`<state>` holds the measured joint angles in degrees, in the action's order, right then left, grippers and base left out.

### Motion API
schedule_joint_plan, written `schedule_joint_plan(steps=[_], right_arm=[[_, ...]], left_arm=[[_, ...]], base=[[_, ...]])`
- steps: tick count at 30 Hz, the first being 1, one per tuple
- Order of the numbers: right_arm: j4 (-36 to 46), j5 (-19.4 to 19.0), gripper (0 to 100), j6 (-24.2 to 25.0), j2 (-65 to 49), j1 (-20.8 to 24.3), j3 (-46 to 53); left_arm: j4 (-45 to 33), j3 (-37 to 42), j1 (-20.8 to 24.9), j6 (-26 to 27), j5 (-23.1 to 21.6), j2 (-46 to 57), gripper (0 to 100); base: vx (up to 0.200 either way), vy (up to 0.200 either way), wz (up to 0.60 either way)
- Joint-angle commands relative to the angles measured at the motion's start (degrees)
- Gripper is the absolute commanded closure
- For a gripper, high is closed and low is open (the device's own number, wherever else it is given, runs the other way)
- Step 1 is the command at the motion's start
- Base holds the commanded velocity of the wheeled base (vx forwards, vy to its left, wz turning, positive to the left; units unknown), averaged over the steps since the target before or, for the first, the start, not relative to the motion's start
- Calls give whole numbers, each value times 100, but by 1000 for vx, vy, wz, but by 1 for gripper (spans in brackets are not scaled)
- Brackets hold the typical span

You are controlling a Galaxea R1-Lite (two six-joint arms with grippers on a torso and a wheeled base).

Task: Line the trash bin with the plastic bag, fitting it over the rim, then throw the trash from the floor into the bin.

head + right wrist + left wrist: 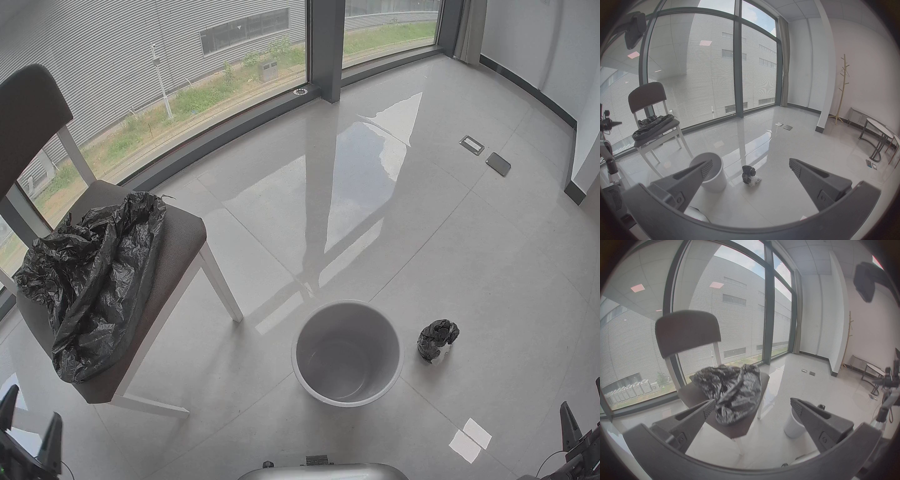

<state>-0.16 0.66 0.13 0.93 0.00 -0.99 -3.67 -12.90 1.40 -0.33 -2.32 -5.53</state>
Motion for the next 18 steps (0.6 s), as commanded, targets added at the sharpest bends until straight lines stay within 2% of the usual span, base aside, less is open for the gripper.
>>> schedule_joint_plan(steps=[1,3,7,8,10,14,17,18], right_arm=[[-2,-4,0,-5,-84,0,99],[-2,-4,0,-5,-84,0,99],[-2,-4,0,-5,-75,0,99],[-2,-4,0,-5,-75,0,99],[-2,-4,0,-5,-84,0,99],[-2,-4,0,-5,-84,0,99],[-2,-4,0,-5,-75,0,99],[-2,-4,0,-5,-84,0,99]], left_arm=[[-1198,-1830,97,156,829,-1538,0],[-1567,-2033,62,147,1093,-1688,0],[-2832,-2120,-44,24,1691,-1846,0],[-2832,-2120,-44,24,1691,-1846,0],[-3386,-2033,-105,-29,1778,-1951,0],[-3263,-1778,-254,-240,1752,-2426,0],[-2867,-1734,-254,-714,1735,-3015,0],[-2586,-1681,-254,-1180,1691,-3454,0]], base=[[0,0,0],[0,0,0],[0,0,0],[0,0,0],[0,0,0],[0,0,0],[0,0,0],[0,0,0]])
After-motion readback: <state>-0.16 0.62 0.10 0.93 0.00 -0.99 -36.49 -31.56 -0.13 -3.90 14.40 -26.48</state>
